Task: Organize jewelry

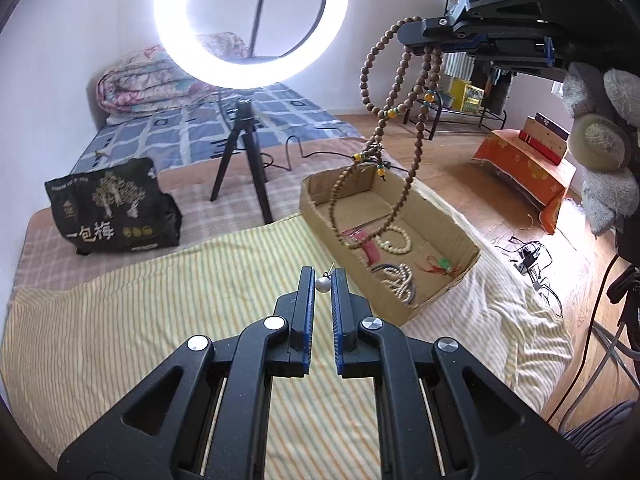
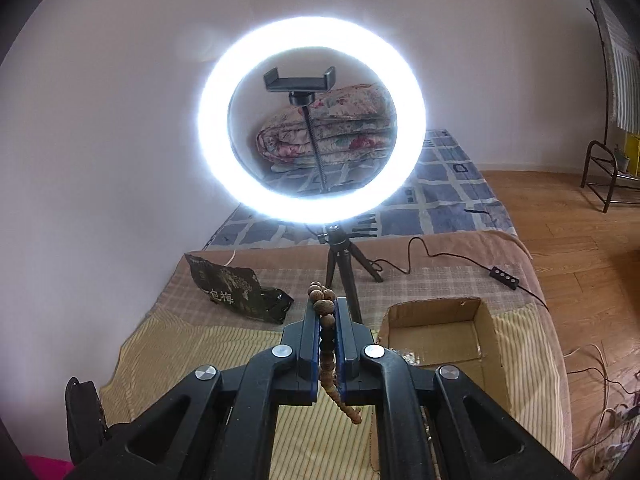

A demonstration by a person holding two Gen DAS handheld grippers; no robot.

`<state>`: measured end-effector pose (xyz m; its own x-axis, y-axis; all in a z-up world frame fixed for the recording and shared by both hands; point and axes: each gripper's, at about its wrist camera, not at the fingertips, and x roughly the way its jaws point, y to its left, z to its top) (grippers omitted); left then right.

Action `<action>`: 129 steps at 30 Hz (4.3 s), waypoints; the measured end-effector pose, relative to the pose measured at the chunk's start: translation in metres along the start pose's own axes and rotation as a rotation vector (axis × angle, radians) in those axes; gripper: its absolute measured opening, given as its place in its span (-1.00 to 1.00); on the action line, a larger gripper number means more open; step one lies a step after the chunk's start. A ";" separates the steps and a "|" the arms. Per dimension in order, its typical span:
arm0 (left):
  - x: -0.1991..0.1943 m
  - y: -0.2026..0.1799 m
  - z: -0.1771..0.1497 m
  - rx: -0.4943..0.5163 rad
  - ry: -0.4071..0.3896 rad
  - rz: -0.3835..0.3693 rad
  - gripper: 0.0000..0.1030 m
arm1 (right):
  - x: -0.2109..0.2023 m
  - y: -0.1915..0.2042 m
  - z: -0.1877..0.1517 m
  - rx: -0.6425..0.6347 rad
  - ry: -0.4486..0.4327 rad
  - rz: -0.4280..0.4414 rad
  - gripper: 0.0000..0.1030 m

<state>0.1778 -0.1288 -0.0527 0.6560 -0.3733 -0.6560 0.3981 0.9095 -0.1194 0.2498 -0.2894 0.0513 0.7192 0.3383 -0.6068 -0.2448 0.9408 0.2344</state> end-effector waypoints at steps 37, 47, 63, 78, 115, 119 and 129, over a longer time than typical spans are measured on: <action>0.125 -0.088 0.025 0.090 0.081 -0.097 -0.88 | 0.094 -0.134 0.013 0.071 0.084 -0.110 -0.92; 0.136 -0.088 0.022 0.103 0.086 -0.094 -0.88 | 0.123 -0.142 -0.002 0.089 0.126 -0.097 -0.52; 0.121 -0.082 0.020 0.069 0.075 -0.076 -0.03 | 0.111 -0.133 -0.011 0.066 0.129 -0.218 0.77; 0.068 -0.077 0.018 0.063 0.029 -0.048 -0.03 | 0.064 -0.095 -0.015 0.008 0.083 -0.270 0.84; -0.074 -0.026 -0.023 0.034 -0.144 0.144 0.65 | -0.079 -0.004 -0.128 -0.028 -0.059 -0.404 0.99; -0.072 -0.027 -0.024 0.039 -0.125 0.154 0.67 | -0.082 -0.002 -0.142 -0.018 -0.065 -0.406 0.99; -0.083 -0.035 -0.026 0.064 -0.166 0.173 0.99 | -0.088 0.000 -0.157 -0.004 -0.135 -0.462 0.99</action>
<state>0.0924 -0.1251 -0.0135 0.8124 -0.2430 -0.5301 0.3072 0.9510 0.0348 0.0846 -0.3164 -0.0141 0.8311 -0.1209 -0.5429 0.1180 0.9922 -0.0403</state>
